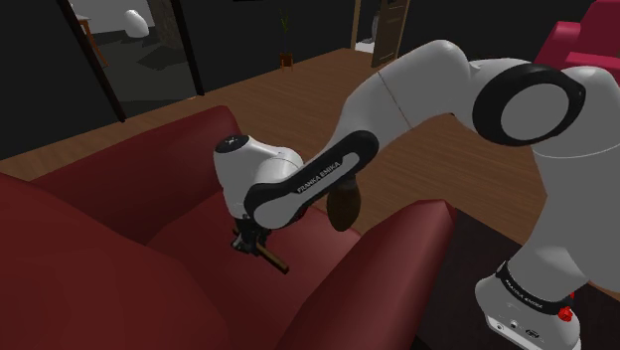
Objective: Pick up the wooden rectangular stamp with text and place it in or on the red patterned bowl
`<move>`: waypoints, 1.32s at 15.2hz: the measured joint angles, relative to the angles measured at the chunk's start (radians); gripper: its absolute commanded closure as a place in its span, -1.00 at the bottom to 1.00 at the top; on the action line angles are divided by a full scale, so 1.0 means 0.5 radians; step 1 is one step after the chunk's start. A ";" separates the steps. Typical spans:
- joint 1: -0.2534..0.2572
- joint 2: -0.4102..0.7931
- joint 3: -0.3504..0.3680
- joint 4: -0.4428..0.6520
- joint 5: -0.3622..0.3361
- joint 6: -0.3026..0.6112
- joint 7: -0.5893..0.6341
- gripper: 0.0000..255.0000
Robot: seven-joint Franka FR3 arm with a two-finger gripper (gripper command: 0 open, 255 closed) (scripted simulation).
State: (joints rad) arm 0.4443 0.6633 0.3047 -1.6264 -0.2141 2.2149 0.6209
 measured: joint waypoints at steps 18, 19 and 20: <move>-0.370 -0.001 -0.074 0.178 0.055 -0.167 -0.488 1.00; -0.397 0.020 -0.082 0.214 0.056 -0.181 -0.527 1.00; -0.426 0.037 -0.090 0.246 0.058 -0.196 -0.569 1.00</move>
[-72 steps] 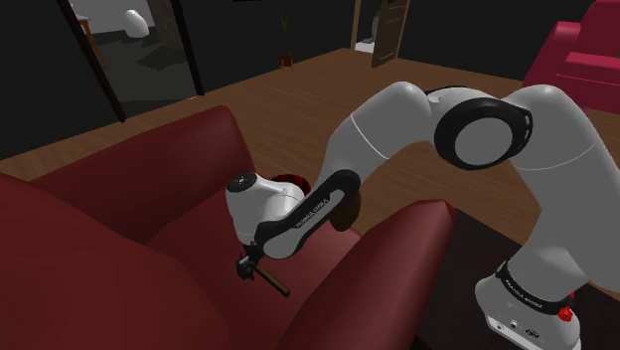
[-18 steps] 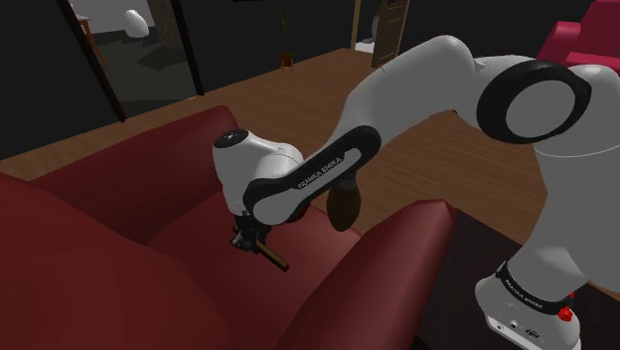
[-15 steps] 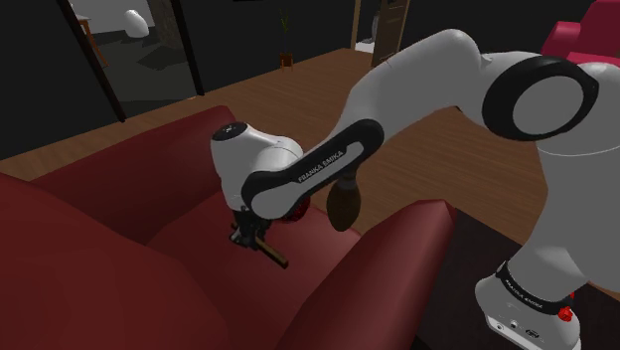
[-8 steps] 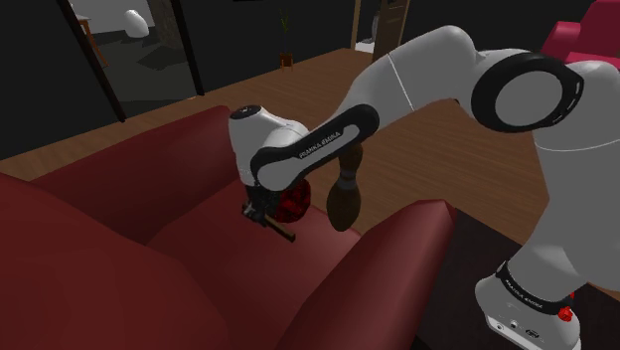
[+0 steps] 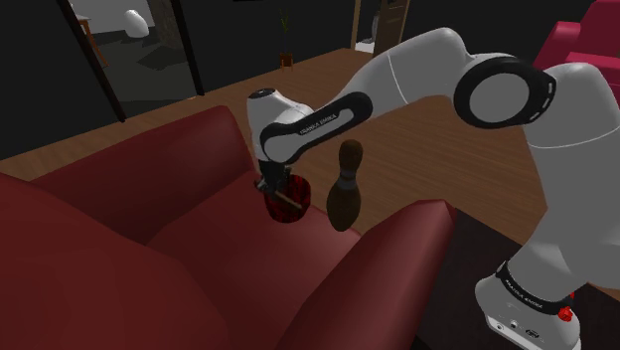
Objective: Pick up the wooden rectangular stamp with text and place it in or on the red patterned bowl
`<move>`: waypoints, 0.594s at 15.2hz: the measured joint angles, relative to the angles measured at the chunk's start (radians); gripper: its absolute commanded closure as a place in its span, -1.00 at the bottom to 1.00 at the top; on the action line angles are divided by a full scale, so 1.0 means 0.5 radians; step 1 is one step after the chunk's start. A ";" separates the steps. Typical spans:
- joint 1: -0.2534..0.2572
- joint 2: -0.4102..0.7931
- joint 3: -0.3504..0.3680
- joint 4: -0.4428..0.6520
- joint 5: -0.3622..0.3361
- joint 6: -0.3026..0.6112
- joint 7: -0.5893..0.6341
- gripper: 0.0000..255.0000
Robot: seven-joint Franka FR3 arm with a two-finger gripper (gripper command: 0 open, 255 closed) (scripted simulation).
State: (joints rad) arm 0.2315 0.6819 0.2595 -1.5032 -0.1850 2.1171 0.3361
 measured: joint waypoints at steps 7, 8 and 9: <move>-0.167 0.204 -0.059 0.361 0.004 -0.148 -0.271 1.00; -0.185 0.257 -0.068 0.456 0.005 -0.190 -0.310 1.00; -0.198 0.282 -0.074 0.492 0.004 -0.200 -0.332 1.00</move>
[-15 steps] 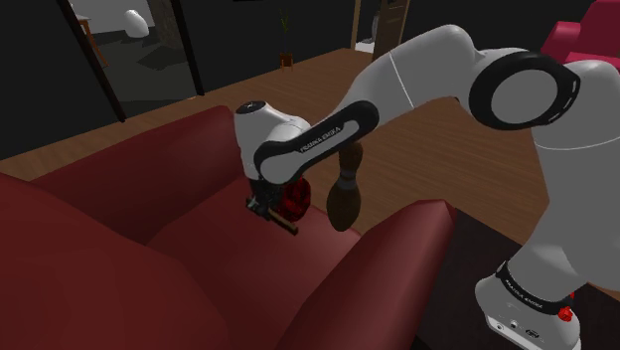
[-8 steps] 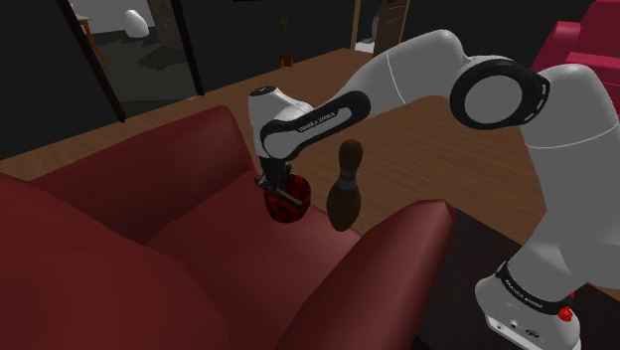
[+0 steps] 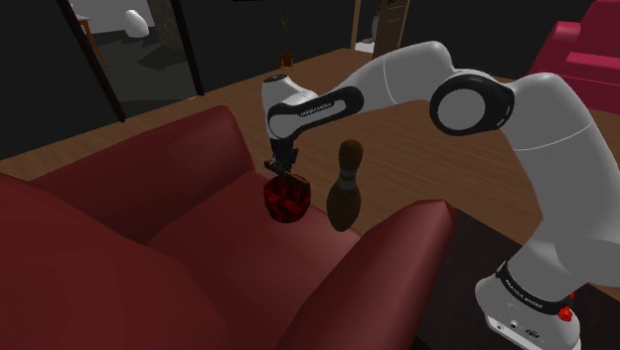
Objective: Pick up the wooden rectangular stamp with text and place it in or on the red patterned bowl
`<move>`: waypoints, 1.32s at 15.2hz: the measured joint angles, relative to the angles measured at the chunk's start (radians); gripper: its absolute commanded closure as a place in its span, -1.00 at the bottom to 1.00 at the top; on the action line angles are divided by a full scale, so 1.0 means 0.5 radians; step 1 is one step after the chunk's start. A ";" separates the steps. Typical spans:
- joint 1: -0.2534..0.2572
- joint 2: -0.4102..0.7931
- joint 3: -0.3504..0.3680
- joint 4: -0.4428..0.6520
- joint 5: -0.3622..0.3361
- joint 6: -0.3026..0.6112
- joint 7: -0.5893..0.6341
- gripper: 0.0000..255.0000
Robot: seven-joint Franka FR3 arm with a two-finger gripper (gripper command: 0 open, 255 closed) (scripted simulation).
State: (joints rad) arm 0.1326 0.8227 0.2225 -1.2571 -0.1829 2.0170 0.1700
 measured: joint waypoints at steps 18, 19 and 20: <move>-0.002 0.203 -0.030 0.006 -0.029 0.197 -0.011 1.00; -0.002 0.203 -0.030 0.006 -0.029 0.197 -0.011 1.00; -0.002 0.203 -0.030 0.006 -0.029 0.197 -0.011 -1.00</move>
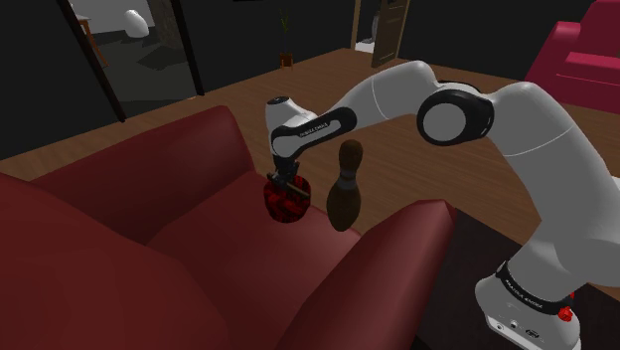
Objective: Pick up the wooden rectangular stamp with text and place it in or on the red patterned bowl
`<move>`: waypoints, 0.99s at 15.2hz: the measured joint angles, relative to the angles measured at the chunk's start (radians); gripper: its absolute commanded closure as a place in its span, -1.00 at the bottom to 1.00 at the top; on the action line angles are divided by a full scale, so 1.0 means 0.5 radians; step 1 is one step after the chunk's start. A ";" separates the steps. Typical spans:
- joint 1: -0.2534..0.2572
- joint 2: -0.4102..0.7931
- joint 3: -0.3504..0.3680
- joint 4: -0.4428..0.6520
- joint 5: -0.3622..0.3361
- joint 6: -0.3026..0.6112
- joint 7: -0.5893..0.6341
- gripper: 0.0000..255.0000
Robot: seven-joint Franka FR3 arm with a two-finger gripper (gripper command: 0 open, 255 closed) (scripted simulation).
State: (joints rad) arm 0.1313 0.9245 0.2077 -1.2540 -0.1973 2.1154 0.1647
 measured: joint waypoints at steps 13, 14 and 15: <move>-0.007 -0.125 0.019 0.036 0.021 -0.159 -0.012 -1.00; -0.007 -0.128 0.019 0.035 0.022 -0.161 -0.012 -1.00; -0.007 -0.129 0.019 0.035 0.022 -0.163 -0.012 -1.00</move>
State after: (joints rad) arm 0.1278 0.8600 0.2172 -1.2363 -0.1865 2.0340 0.1588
